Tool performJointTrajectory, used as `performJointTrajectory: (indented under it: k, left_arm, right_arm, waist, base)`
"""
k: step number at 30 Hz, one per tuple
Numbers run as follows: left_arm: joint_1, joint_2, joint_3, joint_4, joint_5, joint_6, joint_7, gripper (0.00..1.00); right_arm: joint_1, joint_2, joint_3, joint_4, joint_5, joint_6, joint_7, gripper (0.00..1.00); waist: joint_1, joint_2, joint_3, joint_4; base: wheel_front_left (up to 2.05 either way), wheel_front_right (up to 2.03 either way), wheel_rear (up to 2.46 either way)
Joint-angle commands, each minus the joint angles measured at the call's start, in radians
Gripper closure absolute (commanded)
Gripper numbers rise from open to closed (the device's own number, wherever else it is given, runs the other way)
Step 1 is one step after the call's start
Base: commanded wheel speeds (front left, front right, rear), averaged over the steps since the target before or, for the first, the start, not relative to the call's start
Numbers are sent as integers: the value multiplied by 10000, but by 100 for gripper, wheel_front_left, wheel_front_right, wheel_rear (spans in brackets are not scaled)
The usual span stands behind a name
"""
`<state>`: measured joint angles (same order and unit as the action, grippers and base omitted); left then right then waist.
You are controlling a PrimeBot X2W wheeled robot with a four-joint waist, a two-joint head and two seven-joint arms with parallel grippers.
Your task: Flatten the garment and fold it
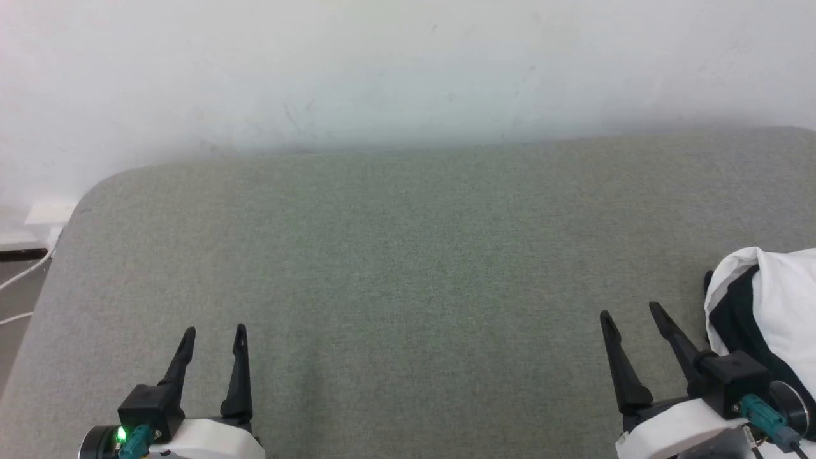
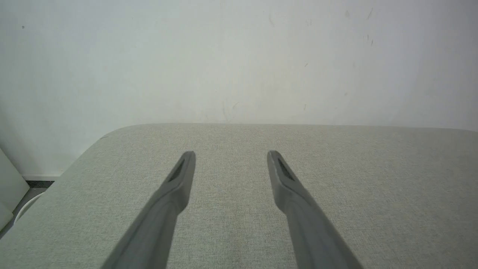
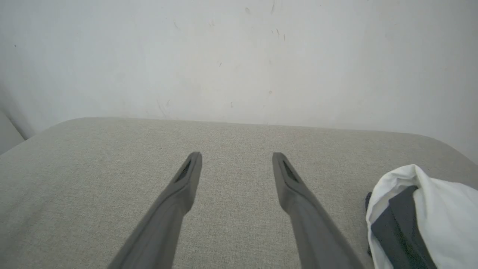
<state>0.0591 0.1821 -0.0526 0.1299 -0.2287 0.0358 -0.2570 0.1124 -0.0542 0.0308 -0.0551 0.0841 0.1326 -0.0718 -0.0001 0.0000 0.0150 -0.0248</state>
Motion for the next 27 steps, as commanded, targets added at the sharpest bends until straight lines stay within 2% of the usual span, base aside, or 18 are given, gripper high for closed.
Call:
performJointTrajectory:
  k: [1,12,13,27]
  left_arm:
    - [92,-30,67,83,39,-112,-47,0]
    - [131,-147,76,322,129,-406,-47,0]
    - [34,-127,35,310,60,-360,10,100]
    - [-24,-239,71,168,257,-360,244,100]
  right_arm:
    - [148,35,45,-67,109,-19,-64,0]
    - [77,38,261,-28,127,-19,-417,0]
    - [107,4,251,-4,126,0,-360,100]
    - [-2,3,203,47,41,0,-251,100]
  waist:
    - [1,0,-73,-67]
    - [1,0,-178,-120]
    - [2,0,-178,-121]
    - [1,0,-176,-88]
  base:
    - [0,0,0]
    - [0,0,0]
    - [0,0,0]
    - [0,0,0]
